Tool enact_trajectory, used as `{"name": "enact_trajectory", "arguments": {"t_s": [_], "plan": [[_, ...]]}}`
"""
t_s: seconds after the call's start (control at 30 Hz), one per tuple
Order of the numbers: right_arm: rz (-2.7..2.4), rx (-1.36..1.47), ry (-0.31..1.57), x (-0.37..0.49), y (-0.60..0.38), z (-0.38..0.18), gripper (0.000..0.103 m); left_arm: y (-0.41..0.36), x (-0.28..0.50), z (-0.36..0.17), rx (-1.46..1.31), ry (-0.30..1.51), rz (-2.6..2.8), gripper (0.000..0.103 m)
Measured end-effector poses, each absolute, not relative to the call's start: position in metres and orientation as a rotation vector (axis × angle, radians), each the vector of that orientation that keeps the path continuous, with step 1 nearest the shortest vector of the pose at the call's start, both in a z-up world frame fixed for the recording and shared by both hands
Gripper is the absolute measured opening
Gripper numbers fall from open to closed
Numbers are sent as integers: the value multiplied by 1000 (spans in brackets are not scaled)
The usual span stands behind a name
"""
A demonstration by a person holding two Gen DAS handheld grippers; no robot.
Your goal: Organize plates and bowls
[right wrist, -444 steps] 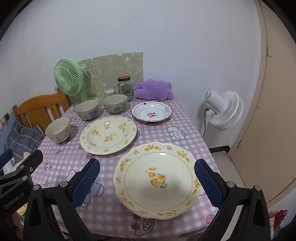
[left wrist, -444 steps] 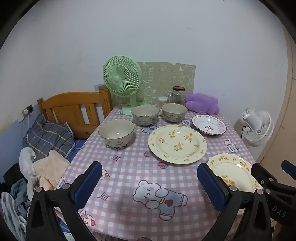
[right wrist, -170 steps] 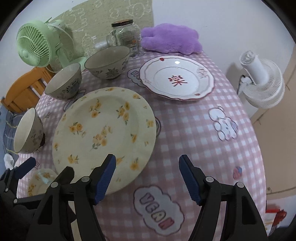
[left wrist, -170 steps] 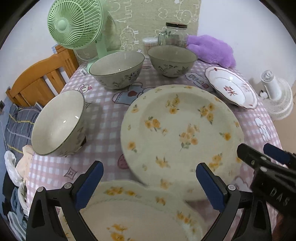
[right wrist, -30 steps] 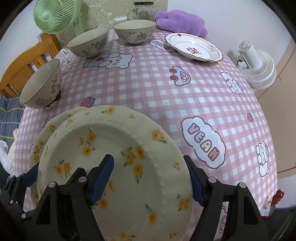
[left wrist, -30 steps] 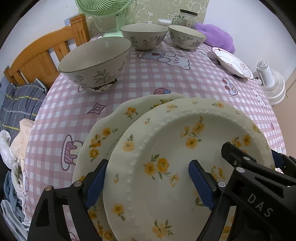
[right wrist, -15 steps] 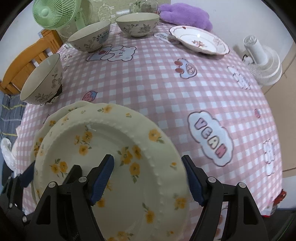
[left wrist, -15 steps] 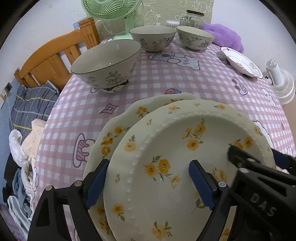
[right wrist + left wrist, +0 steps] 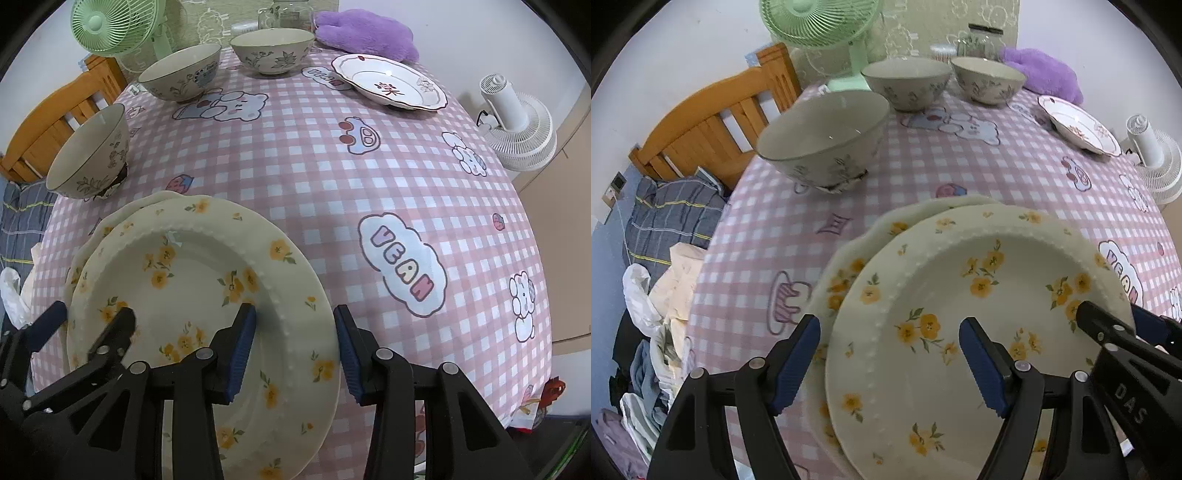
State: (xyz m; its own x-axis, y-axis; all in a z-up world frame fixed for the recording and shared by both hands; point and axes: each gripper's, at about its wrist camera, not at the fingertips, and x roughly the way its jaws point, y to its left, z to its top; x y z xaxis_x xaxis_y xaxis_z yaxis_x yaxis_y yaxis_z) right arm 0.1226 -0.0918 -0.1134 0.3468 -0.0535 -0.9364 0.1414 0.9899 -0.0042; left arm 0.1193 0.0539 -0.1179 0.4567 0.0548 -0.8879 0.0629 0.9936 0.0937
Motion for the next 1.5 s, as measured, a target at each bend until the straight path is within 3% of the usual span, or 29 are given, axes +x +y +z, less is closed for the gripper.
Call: {"name": "enact_trajectory", "arguments": {"t_s": [0.47, 0.7, 1.1, 1.23, 1.5], "plan": [[-147, 59, 1213, 129, -73, -120, 51, 65, 120, -122, 122, 1109, -46, 78], [-138, 91, 1215, 128, -76, -119, 53, 69, 119, -121, 129, 1113, -51, 85], [-96, 150, 1077, 116, -78, -60, 55, 54, 115, -69, 115, 992, -162, 93], [-105, 148, 1032, 115, -84, -37, 70, 47, 119, -50, 81, 971, -162, 92], [-107, 105, 958, 114, -102, -13, 81, 15, 121, -33, 92, 940, -180, 90]]}}
